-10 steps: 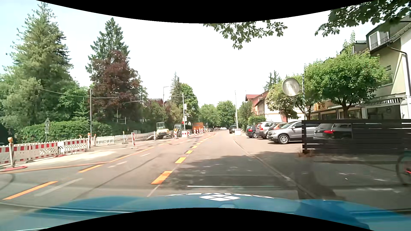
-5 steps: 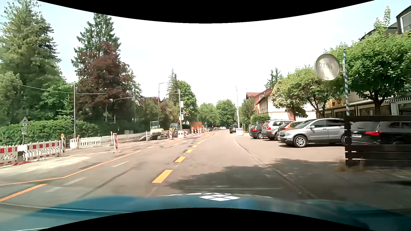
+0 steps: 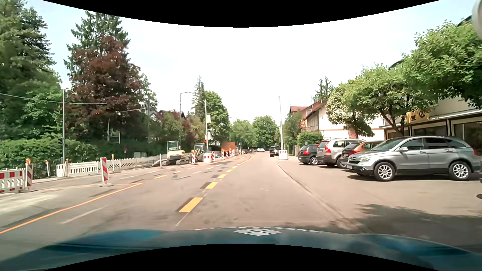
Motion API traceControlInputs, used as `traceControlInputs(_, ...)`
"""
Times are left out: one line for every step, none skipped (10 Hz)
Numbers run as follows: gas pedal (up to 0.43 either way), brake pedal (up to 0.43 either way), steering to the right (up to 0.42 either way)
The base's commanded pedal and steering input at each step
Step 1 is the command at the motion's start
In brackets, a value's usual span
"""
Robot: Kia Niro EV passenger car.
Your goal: Follow the waypoints while adhering to traffic rules and regulations
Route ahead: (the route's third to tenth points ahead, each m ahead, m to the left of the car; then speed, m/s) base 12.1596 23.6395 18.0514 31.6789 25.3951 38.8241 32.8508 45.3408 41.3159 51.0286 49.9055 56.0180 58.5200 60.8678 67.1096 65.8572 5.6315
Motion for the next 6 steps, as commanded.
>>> traceControlInputs(0.13,0.0,-0.003)
traceControlInputs(0.11,0.0,-0.005)
traceControlInputs(0.0,0.0,-0.012)
traceControlInputs(0.0,0.0,-0.03)
traceControlInputs(0.0,0.0,-0.055)
traceControlInputs(0.0,0.0,-0.083)
